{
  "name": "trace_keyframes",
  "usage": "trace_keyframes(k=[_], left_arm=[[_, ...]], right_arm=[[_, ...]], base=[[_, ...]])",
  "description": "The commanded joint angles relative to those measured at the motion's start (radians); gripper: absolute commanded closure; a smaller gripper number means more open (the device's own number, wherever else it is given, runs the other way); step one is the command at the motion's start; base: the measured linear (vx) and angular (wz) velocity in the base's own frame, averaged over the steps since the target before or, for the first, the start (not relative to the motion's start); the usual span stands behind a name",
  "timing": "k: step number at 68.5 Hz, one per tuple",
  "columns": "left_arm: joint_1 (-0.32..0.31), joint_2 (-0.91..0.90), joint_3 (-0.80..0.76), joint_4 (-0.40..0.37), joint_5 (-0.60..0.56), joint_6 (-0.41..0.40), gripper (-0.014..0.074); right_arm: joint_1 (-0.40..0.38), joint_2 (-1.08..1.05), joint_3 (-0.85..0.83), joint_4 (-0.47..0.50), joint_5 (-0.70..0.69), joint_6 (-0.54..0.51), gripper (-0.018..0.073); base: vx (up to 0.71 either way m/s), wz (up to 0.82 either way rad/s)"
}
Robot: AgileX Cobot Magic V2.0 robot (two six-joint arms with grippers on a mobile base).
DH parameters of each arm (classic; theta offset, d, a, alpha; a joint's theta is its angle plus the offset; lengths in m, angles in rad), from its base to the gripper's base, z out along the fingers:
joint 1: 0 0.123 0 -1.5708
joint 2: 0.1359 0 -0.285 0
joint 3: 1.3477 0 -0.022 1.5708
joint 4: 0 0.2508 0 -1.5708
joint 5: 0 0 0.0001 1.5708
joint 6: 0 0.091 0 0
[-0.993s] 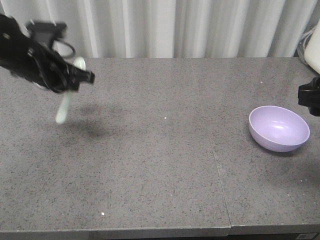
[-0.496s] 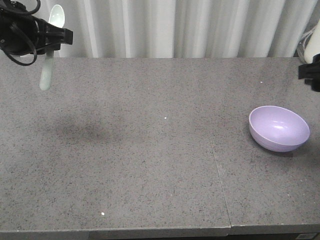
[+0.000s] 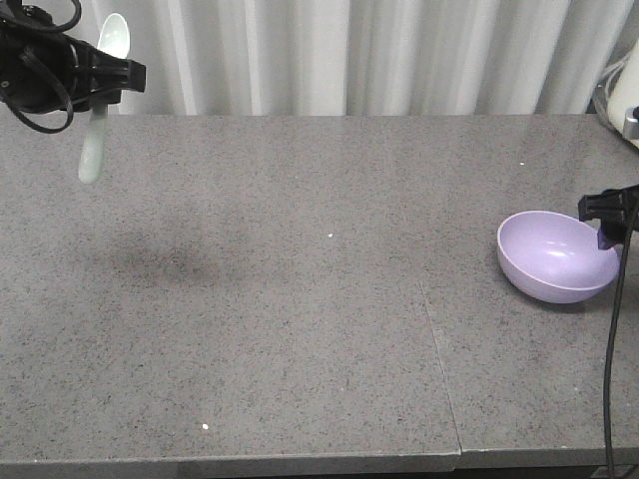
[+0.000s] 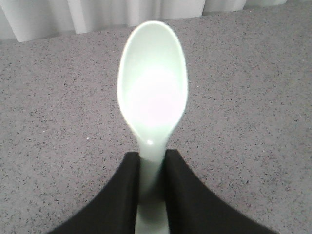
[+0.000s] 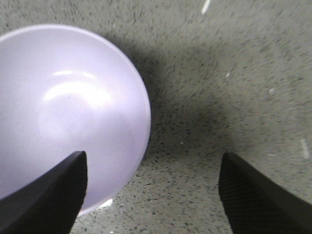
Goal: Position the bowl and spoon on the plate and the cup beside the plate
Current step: 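Lower the right gripper to the lavender bowl rim and grip it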
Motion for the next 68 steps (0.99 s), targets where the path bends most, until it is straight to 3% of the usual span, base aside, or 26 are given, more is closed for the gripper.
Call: trace_keyframes(k=[1,34,43,57,68], left_arm=[[-0.007,-0.031,-0.026,-0.012,-0.063,-0.001,0.0603],[-0.007,-0.025,-0.026,-0.012,-0.053,-0.001,0.0603],[-0.007,-0.025,-0.026,-0.012,-0.049,-0.001,0.0603],[-0.007,-0.025,-0.026,-0.012,-0.041,-0.001,0.0603],[-0.007,-0.025,-0.026,-0.012,0.004,-0.001,0.0603]], right_arm=[[-0.027,-0.005,-0.035,0.072,-0.054,-0.061,0.0018],[-0.03,0.155,-0.035,0.022,-0.198,-0.036,0.0033],[-0.03,0.193,-0.035,0.022,-0.229,-0.039,0.0162],[-0.03,0.201,-0.035,0.024,-0.269,-0.037,0.0578],[-0.03,0.16,-0.036,0.049,-0.299,-0.037,0.0571]], base=[[0.0,0.0],[0.0,0.0],[0.0,0.0],[0.0,0.0],[0.0,0.0]])
